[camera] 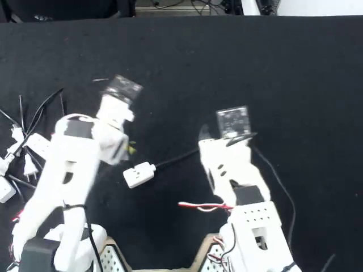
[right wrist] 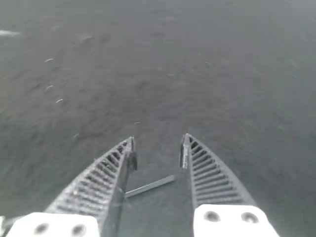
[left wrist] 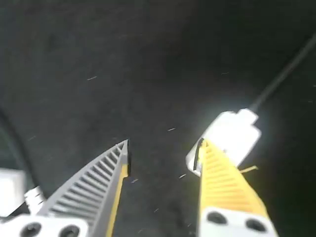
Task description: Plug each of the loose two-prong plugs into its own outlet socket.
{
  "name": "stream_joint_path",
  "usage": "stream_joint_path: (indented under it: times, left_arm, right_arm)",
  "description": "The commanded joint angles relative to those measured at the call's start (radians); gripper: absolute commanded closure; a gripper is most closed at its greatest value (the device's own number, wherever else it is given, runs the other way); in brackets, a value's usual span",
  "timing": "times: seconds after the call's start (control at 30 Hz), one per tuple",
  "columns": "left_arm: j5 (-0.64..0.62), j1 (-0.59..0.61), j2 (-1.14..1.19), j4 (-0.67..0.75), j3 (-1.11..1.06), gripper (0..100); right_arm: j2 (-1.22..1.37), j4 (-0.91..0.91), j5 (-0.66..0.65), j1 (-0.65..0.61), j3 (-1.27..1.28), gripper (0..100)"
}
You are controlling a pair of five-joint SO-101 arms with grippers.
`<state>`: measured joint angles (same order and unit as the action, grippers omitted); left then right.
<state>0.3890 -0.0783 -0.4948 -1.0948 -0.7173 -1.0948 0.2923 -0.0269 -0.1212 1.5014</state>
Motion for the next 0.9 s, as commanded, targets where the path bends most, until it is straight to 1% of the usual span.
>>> stream_joint_path:
  times: [0.0, 0.1, 0.2, 0.3, 0.4, 0.47, 0.63, 0.67, 0.73, 0.87]
  left_arm:
    - [-0.043, -0.061, -0.025, 0.129, -0.067, 77]
    - [-0.074, -0.064, -0.025, 0.264, -0.171, 77]
    - [-0.078, -0.059, -0.029, 0.333, -0.272, 77]
    - [-0.078, -0.064, -0.034, 0.345, -0.331, 77]
    - [-0.075, -0.058, -0.034, 0.348, -0.332, 77]
    - [-0.074, -0.053, -0.029, 0.381, -0.341, 77]
    - [-0.094, 0.012, -0.035, 0.388, -0.329, 77]
    - [-0.120, 0.024, -0.038, 0.381, -0.314, 77]
    - [-0.166, 0.035, -0.058, 0.308, -0.274, 77]
    - [-0.169, -0.038, -0.153, 0.071, -0.209, 77]
  right_arm:
    - [0.004, -0.020, 0.068, 0.071, -0.074, 85.8]
    - [0.004, -0.020, 0.061, 0.068, -0.076, 85.8]
    - [0.004, -0.020, 0.058, 0.068, -0.079, 85.8]
    - [0.004, -0.023, 0.060, 0.064, -0.081, 85.8]
    - [0.004, -0.020, 0.058, 0.029, -0.081, 85.8]
    - [0.004, -0.020, 0.058, 0.006, -0.073, 85.8]
    - [0.004, -0.018, 0.058, -0.006, -0.071, 85.8]
    - [0.004, -0.018, 0.058, -0.006, -0.071, 85.8]
    - [0.004, -0.018, 0.058, -0.006, -0.071, 85.8]
    - [0.004, -0.018, 0.058, 0.000, -0.074, 85.8]
